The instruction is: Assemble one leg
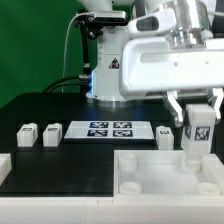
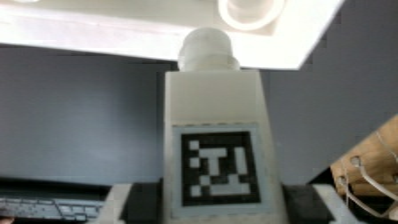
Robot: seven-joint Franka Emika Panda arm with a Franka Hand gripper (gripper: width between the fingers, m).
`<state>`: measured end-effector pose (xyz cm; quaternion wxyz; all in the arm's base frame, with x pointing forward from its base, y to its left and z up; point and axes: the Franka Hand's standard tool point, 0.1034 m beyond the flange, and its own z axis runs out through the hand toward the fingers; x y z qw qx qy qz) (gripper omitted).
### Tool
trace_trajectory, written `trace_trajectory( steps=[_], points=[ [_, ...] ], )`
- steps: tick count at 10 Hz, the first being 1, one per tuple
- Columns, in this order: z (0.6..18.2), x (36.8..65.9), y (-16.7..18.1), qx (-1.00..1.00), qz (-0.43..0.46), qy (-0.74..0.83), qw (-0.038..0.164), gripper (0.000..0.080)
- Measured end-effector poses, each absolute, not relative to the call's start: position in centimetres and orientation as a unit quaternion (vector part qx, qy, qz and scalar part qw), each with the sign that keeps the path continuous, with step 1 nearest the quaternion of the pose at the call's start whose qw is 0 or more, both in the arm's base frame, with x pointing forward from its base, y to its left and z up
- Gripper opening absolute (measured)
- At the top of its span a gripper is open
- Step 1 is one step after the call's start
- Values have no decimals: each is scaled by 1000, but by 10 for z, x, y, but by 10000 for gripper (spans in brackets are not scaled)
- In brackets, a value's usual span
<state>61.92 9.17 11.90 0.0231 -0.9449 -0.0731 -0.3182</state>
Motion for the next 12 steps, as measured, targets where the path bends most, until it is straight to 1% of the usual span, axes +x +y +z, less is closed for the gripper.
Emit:
trace_trajectory(
  steps=[2, 3, 4, 8, 12],
  points=[
    [116, 623, 94, -947, -311, -69, 27, 294],
    [119, 626, 103, -947, -310, -73, 32, 294],
    [117, 625, 109, -947, -309, -76, 35, 294],
    [93, 615, 115, -949, -302, -80, 37, 294],
    [93, 617, 120, -948, -304, -84, 38, 294]
  ],
)
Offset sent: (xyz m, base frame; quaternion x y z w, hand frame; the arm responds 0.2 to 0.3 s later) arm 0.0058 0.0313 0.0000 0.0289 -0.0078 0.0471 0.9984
